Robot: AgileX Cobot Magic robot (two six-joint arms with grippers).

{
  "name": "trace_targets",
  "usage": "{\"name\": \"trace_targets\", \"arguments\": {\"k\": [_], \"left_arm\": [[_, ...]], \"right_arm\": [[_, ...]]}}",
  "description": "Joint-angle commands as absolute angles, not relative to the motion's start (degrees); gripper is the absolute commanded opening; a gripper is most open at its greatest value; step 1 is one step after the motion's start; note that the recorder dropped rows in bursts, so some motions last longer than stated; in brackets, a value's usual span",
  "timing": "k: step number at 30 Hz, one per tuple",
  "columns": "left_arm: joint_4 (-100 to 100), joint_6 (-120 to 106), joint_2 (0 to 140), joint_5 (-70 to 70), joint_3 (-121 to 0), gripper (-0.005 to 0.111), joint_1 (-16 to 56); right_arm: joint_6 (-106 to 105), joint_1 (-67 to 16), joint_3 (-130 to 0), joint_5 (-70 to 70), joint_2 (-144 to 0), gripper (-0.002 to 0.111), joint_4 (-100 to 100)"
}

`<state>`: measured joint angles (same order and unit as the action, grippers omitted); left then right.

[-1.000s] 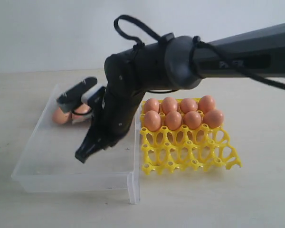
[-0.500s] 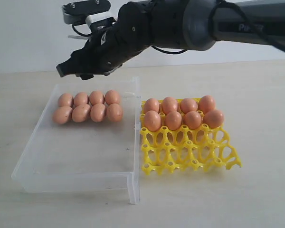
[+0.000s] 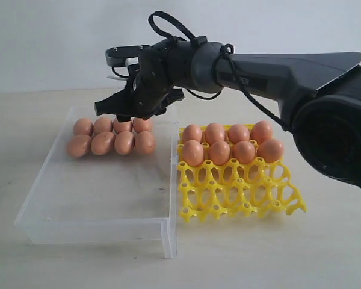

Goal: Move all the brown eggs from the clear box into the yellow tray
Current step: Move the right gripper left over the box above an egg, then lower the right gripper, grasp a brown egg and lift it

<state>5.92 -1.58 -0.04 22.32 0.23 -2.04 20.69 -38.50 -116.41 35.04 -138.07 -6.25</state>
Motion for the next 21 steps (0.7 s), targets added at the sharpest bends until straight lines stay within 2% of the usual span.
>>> {"name": "trace_targets", "arguments": {"k": [1,21], "left_arm": [[5.78,-1.3,0.0,21.79,0.0,0.0,-1.7],[5.78,-1.3,0.0,21.79,0.0,0.0,-1.7]], "right_arm": [[26.04,-37.52,-120.47,38.09,-139.96,0.053,-10.62],[25.94,-37.38,-121.08,45.19,-141.02,0.053,-7.95]]}}
